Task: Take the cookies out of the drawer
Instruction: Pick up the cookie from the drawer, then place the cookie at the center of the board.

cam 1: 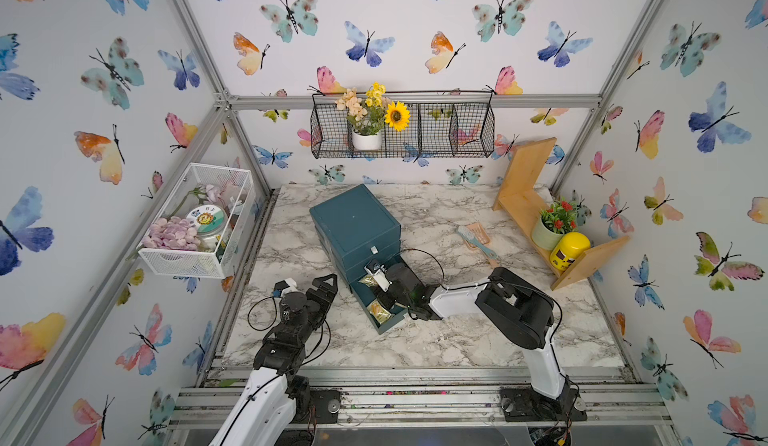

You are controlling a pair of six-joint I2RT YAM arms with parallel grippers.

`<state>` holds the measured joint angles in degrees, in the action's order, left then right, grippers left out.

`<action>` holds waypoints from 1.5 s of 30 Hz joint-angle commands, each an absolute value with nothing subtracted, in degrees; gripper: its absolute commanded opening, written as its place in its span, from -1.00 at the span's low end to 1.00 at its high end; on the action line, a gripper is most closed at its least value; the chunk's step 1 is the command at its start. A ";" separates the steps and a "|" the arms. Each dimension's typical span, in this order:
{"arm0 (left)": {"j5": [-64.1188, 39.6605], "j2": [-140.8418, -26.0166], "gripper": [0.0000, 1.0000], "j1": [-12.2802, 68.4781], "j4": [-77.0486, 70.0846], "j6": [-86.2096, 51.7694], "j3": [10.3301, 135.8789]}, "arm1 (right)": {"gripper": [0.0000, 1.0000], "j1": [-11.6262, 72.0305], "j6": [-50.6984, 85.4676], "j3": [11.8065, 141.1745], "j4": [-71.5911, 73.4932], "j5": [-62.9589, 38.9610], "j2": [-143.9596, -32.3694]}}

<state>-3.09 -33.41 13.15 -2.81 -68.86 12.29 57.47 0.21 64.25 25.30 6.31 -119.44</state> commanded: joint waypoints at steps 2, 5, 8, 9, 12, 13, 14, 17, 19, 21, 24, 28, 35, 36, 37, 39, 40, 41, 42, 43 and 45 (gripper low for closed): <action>-3.79 -32.61 0.80 13.27 -3.53 -68.75 11.73 | -0.24 57.81 0.70 64.88 25.75 7.12 -119.03; -3.65 -32.09 0.80 13.28 -3.09 -68.75 11.73 | -0.32 58.00 0.44 64.26 25.93 6.81 -117.20; -3.57 -31.64 0.80 13.27 -2.75 -68.74 11.77 | -0.36 58.05 0.18 63.49 26.02 6.11 -115.23; -3.60 -31.56 0.80 13.29 -2.70 -68.80 11.75 | -0.39 58.10 0.10 63.14 25.94 5.74 -114.47; -3.52 -31.38 0.80 13.23 -2.48 -68.74 11.79 | -0.43 58.35 0.17 61.68 25.66 4.73 -112.21; -3.44 -31.38 0.80 13.27 -2.48 -68.68 11.86 | -0.44 58.44 0.18 61.17 25.75 4.39 -111.53; -3.48 -31.38 0.80 13.27 -2.56 -68.65 11.84 | -0.45 58.58 0.33 60.64 25.88 3.93 -110.68; -3.37 -31.55 0.80 13.25 -2.58 -68.70 12.03 | -0.50 58.97 0.61 59.44 25.95 3.13 -108.94; -3.34 -31.64 0.80 13.27 -2.60 -68.53 12.20 | -0.51 59.31 0.70 58.87 25.54 2.84 -107.97; -3.36 -31.81 0.80 13.28 -2.46 -68.33 12.45 | -0.54 59.48 0.92 58.01 25.19 2.56 -107.24; -3.36 -32.27 0.80 13.27 -2.68 -68.29 12.49 | -0.59 59.46 1.05 57.14 24.50 2.64 -106.81; -3.52 -33.03 0.80 13.27 -2.83 -68.08 13.05 | -0.66 59.50 1.49 55.59 23.82 2.73 -105.70; -4.24 -34.74 0.80 13.27 -3.60 -67.57 13.92 | -0.70 59.50 1.85 53.37 21.98 2.88 -100.84; -4.35 -34.94 0.80 13.27 -3.60 -67.43 14.12 | -0.70 59.50 1.92 53.14 21.33 2.99 -99.84; -4.57 -35.25 0.80 13.29 -3.62 -67.26 14.36 | -0.70 59.50 1.93 52.79 20.55 3.21 -98.49; -4.79 -35.61 0.79 13.28 -3.78 -66.97 14.74 | -0.71 59.53 2.02 51.90 19.01 3.98 -95.61; -5.01 -35.90 0.79 13.36 -3.77 -66.81 14.92 | -0.71 59.56 2.02 51.39 18.03 4.55 -93.99; -5.19 -36.11 0.79 13.40 -3.75 -66.57 14.96 | -0.71 59.59 2.07 50.93 16.80 5.34 -92.28; -5.31 -36.28 0.79 13.45 -3.78 -66.53 15.03 | -0.71 59.54 2.38 50.51 15.35 6.25 -90.81; -5.50 -36.62 0.79 13.53 -3.87 -66.44 14.99 | -0.72 59.55 2.98 49.93 13.59 7.92 -89.10; -6.08 -37.29 0.79 13.62 -3.96 -66.27 15.22 | -0.73 59.50 4.00 48.08 11.79 10.99 -85.88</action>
<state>-4.08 -36.56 13.26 -3.11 -67.85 13.76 59.24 2.15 50.24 16.93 6.11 -89.30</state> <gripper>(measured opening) 0.896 0.169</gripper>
